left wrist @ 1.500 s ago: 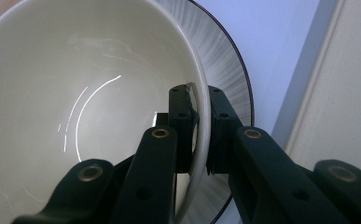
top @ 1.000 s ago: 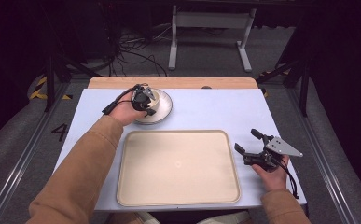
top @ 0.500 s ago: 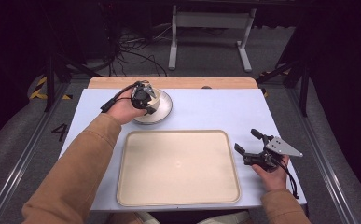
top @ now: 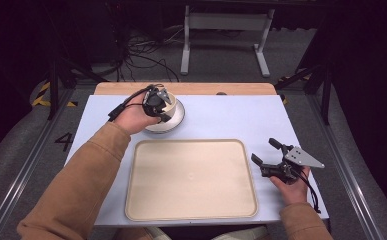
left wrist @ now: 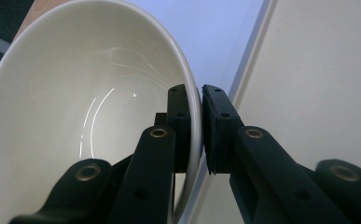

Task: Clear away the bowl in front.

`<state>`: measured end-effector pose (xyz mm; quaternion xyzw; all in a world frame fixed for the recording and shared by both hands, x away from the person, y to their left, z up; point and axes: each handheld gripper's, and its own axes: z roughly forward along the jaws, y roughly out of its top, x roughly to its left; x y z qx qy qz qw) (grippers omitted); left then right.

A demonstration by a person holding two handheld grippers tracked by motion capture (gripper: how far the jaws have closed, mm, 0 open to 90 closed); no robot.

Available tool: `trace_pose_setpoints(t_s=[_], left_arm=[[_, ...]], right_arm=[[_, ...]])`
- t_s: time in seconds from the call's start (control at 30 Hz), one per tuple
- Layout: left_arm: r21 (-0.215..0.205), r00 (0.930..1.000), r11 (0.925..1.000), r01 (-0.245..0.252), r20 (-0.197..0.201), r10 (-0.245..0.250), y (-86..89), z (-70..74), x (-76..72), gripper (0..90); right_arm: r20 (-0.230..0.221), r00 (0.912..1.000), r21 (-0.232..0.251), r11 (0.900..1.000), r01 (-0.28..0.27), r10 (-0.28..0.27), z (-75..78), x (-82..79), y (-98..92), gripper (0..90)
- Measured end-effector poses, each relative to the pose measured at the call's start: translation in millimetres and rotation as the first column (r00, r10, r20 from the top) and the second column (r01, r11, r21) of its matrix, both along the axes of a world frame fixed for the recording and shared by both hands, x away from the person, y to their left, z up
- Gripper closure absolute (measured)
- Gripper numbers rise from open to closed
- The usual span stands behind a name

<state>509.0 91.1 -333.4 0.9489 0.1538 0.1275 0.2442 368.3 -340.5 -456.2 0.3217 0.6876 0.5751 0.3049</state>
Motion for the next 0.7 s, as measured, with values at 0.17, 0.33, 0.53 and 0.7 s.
trace_pose_setpoints(t_s=[0.17, 0.33, 0.53, 0.7], left_arm=[[0.008, 0.9997, 0.9997, 0.022, -0.004, -0.022, -6.7, 9.3, -11.8, 82.4], [0.018, 0.9988, 0.9988, 0.046, -0.015, -0.046, -12.1, 15.7, -22.8, 82.4], [0.016, 0.9961, 0.9962, 0.086, -0.024, -0.086, -18.5, 23.5, -38.4, 82.4], [0.02, 0.9907, 0.9909, 0.133, -0.033, -0.132, -25.8, 30.3, -50.8, 82.4]], right_arm=[[0.005, 1.0, -0.006, 1.0, 0.0, 0.0, 0.0, 0.0, 0.2, 8.4], [0.006, 1.0, -0.007, 1.0, 0.0, 0.0, 0.0, -0.1, 0.3, 8.4], [0.007, 1.0, -0.008, 1.0, -0.001, 0.001, 0.0, -0.1, 0.3, 8.4], [0.006, 1.0, -0.007, 1.0, -0.001, 0.001, 0.0, 0.0, 0.3, 8.4]])
